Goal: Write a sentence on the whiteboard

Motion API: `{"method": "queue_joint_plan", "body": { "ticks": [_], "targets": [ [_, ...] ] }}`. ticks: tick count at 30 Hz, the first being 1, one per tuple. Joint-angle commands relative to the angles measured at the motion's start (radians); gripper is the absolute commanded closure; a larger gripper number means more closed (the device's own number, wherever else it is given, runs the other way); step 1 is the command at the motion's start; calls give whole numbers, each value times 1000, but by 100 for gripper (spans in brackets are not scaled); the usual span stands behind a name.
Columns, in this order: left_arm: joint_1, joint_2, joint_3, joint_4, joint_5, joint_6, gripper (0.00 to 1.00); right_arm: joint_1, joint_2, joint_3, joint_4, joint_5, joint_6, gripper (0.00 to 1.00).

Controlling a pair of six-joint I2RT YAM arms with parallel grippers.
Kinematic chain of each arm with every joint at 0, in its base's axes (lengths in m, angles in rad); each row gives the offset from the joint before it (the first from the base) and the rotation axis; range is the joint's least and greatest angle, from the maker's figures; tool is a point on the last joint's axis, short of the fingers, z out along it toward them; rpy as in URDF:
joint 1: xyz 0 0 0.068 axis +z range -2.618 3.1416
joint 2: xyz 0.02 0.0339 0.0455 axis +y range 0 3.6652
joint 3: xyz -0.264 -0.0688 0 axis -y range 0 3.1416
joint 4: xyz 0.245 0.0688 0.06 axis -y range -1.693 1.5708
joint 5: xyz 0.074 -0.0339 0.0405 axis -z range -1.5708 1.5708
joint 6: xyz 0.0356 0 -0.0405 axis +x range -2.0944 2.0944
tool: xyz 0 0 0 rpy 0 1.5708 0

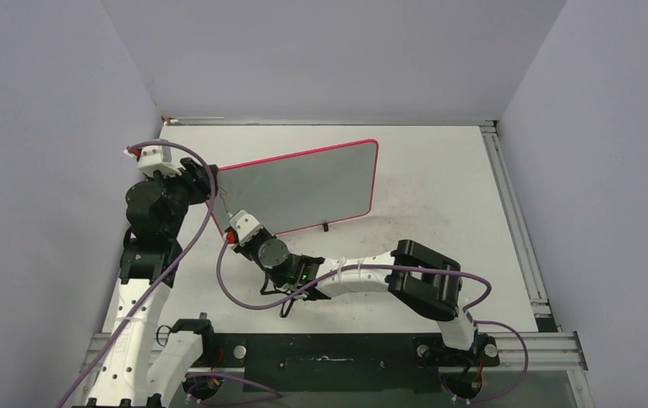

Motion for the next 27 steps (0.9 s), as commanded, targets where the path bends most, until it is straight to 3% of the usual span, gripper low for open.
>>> {"method": "queue_joint_plan", "body": {
  "ticks": [1,10,27],
  "targets": [
    [-7,-10,-3,-8,1,14,47,-13,3,1,20,15,17,95],
    [-7,-10,-5,-14,-5,19,47,5,-85,-33,49,-62,7,95],
    [1,-3,-9,-29,-8,30,47,24,-316,-243,161,-98,5,95]
  ]
}}
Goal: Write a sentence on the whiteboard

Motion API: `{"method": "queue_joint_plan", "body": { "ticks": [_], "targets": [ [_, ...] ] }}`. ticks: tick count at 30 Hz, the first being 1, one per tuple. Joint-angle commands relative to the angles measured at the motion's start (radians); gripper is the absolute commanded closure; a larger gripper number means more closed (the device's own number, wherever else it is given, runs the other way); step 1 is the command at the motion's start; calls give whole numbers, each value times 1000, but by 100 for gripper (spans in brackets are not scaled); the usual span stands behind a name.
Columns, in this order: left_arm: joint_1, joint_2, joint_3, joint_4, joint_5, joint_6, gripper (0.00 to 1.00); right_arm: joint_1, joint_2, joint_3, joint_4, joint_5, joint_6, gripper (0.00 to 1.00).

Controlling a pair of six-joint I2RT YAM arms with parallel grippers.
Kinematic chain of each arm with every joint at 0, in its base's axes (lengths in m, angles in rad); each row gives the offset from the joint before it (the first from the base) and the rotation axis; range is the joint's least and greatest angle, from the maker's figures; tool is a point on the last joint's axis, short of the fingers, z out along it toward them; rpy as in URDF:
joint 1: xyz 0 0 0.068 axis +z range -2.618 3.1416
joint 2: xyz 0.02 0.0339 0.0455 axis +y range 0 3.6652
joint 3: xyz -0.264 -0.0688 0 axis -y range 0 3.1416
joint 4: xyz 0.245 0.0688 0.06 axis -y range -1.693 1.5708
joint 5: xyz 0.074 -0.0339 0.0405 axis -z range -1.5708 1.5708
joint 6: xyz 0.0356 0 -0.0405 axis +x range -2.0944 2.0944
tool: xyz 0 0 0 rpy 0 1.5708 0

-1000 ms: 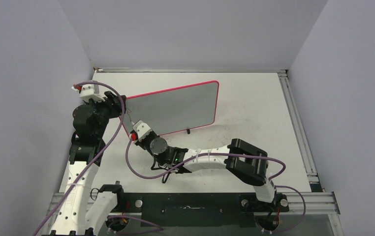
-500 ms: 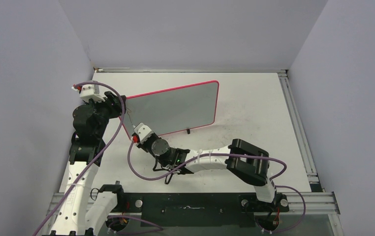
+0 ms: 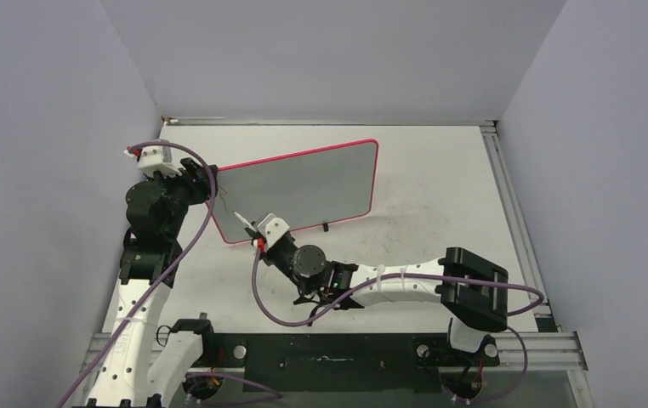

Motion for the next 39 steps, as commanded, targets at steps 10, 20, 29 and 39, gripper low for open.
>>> {"method": "queue_joint_plan", "body": {
  "ticks": [10,20,29,39],
  "targets": [
    [7,5,-11,-23,16,22,47,-67,6,13,83,-88,29,95],
    [7,9,-7,-29,13,28,47,-96,54,63,101,-96,28,95],
    [6,11,-5,-30,11,29,47,-103,94,110,93,-109,23,95],
    [4,9,-3,-31,10,29,47,-112,125,141,78,-82,29,95]
  ]
}}
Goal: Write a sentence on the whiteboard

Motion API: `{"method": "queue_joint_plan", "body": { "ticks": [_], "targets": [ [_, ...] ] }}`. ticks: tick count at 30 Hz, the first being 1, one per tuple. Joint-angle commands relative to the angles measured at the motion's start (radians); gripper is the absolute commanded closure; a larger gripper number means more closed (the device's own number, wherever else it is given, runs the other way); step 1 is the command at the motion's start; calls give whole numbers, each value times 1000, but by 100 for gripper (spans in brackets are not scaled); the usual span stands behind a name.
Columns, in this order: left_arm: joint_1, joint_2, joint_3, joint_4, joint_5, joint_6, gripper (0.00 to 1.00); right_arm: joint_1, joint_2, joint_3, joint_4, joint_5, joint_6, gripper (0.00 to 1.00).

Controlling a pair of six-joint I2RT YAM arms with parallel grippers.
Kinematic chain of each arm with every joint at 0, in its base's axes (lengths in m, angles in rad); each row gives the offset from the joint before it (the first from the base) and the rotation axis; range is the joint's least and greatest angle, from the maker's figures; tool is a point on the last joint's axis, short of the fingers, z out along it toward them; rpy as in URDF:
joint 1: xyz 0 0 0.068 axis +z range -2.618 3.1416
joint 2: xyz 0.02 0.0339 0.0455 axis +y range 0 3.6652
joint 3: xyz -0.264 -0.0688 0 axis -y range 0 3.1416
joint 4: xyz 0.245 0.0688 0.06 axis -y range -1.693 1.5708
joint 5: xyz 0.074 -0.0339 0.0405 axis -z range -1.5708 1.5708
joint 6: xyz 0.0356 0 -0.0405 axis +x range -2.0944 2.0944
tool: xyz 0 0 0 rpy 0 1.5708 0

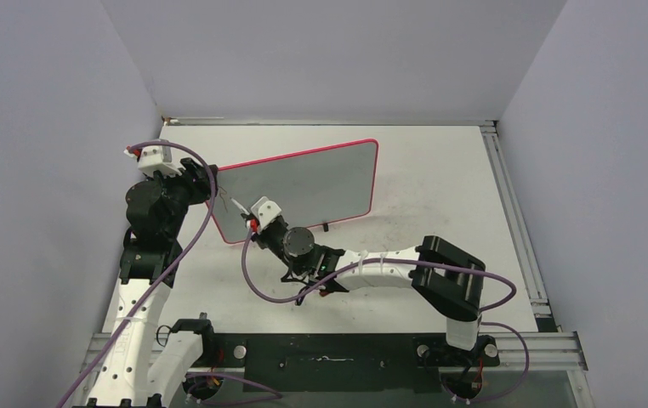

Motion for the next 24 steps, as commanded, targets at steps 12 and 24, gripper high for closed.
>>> {"method": "queue_joint_plan", "body": {
  "ticks": [12,24],
  "targets": [
    [-2,7,-2,-32,7,29,47,-13,42,88,-3,3,10,95],
    [-10,4,0,-30,5,31,47,-13,40,53,-18,40,30,95]
  ]
}}
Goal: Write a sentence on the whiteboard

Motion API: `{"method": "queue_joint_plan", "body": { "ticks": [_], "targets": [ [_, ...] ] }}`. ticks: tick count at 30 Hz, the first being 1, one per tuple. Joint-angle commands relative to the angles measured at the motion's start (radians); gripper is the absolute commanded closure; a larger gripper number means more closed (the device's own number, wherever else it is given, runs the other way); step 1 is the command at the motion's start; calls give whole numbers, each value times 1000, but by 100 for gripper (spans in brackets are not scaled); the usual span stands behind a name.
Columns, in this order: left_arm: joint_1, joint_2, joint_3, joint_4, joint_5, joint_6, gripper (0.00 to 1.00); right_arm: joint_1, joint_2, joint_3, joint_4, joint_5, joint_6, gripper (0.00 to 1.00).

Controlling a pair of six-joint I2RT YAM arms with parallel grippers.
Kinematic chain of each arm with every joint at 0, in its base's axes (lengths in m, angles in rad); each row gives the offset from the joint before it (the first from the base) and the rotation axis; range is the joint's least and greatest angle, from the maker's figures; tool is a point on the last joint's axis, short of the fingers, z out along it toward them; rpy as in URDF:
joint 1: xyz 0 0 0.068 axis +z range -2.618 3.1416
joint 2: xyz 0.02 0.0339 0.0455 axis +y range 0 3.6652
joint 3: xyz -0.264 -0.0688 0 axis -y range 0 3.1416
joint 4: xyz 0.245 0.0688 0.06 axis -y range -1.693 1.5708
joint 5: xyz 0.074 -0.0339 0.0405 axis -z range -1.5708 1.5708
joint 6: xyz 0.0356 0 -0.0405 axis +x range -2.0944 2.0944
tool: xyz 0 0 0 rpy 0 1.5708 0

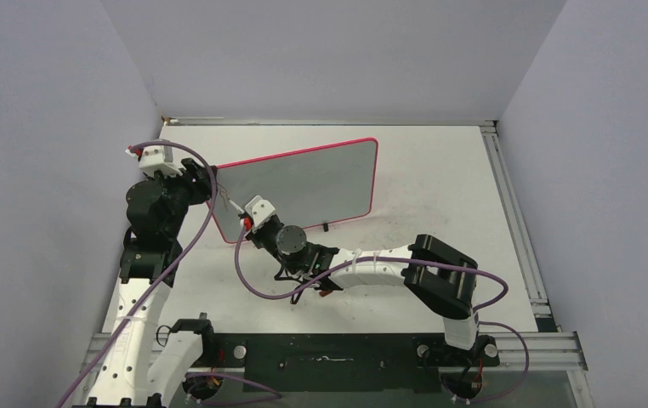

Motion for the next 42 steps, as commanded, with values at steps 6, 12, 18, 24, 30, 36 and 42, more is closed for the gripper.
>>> {"method": "queue_joint_plan", "body": {
  "ticks": [6,12,18,24,30,36,42],
  "targets": [
    [-10,0,0,-28,7,12,47,-9,-25,-3,46,56,3,95],
    [-12,0,-1,-28,6,12,47,-7,-34,0,58,60,-11,95],
    [-12,1,-2,-28,4,12,47,-4,-46,3,71,63,-22,95],
    [-12,1,-3,-28,3,12,47,0,-57,2,83,69,-32,95],
    [-11,3,-2,-30,-2,12,47,4,-64,0,83,69,-36,95],
    [-10,3,-2,-31,-8,10,47,6,-67,2,85,71,-37,95],
    [-11,1,-2,-33,-7,10,47,6,-62,9,85,71,-41,95]
  ]
}}
